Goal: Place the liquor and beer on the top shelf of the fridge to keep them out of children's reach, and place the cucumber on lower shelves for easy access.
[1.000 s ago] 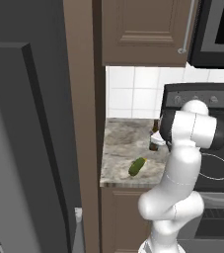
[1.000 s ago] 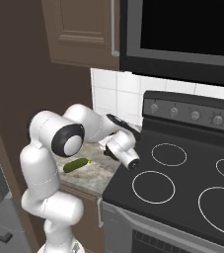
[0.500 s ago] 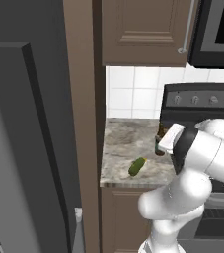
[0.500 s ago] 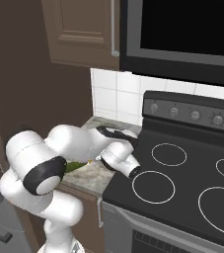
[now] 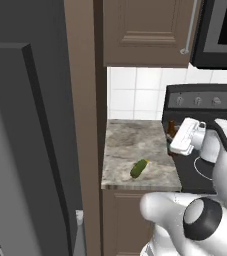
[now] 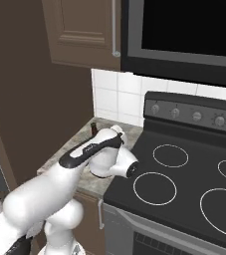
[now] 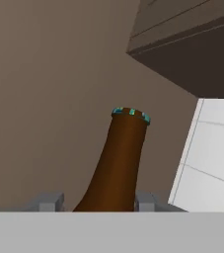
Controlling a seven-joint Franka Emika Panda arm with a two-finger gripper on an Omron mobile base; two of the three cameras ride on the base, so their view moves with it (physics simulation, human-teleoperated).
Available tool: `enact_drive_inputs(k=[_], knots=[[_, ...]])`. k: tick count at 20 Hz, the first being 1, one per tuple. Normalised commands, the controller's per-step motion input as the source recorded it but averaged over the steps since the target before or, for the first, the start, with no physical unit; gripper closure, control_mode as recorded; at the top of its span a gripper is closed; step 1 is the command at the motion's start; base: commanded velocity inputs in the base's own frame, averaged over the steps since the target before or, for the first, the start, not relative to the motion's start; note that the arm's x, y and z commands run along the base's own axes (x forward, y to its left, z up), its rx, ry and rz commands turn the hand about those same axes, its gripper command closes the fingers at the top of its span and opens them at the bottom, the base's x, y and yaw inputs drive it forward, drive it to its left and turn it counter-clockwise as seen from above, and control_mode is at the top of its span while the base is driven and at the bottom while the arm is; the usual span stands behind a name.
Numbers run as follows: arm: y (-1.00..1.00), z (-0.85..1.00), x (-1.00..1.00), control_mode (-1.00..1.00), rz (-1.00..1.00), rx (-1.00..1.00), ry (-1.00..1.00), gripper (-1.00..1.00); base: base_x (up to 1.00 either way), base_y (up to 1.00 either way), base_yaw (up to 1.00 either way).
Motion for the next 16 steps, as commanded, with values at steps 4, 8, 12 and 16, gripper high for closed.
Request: enact_drive_inputs(k=[4, 8, 12, 16], knots=[[0.35, 0.27, -0.8, -1.0, 0.0, -0.02, 0.0, 1.0, 0.0, 0.0, 0.0], [0.36, 0.46, -0.61, -1.0, 0.0, 0.0, 0.01, 1.0, 0.0, 0.0, 0.0], [0.34, 0.48, -0.62, -1.0, 0.0, 0.0, 0.05, 1.0, 0.0, 0.0, 0.0], [0.21, 0.57, -0.65, -1.0, 0.0, 0.0, 0.12, 1.0, 0.0, 0.0, 0.0]])
